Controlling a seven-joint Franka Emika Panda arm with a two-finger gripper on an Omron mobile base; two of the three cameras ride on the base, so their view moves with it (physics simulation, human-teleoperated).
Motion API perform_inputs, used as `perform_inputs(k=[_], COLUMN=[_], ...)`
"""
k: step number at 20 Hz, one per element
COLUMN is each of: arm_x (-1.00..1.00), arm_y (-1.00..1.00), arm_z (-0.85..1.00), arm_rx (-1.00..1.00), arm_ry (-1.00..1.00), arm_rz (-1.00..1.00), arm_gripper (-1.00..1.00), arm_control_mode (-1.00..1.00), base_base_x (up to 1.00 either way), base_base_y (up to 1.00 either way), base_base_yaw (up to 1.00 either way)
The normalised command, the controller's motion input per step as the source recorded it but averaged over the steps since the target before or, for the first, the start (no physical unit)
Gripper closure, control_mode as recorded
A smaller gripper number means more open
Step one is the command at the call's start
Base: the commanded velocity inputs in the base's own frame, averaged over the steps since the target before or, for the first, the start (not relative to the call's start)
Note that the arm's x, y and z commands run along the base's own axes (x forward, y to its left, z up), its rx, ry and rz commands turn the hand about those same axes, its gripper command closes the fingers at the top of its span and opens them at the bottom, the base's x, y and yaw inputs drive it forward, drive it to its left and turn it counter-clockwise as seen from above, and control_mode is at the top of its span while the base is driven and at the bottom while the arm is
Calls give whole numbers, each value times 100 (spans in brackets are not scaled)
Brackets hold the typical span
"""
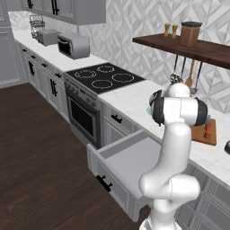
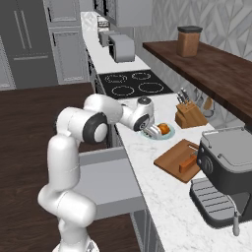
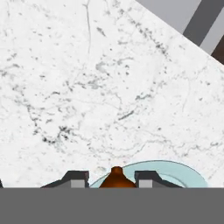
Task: Pick up the knife from the drawer and place it on the cutting board. Then place the meat from the plate to the cutting board.
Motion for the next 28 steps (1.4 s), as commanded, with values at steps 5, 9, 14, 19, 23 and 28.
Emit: perform_inputs(k=[5,9,14,19,23,28], arm_x=[-14,-9,-9,-2,0,0], arm_y=[-8,-30,-50,-52,-34,-30], arm_z=[38,3,-6,-16,-16,-16], arm_rx=[-1,-1,0,0,-5,-7], arm_ry=[15,5,1,13,17,17], arm_rz=[1,5,4,3,2,2], arm_gripper=[100,100,100,100,100,100], arm_control_mode=[-100,-100,-100,-100,-100,-100], base_base_x=[0,0,0,0,0,0], base_base_y=[0,0,0,0,0,0], base_base_yaw=[0,0,0,0,0,0])
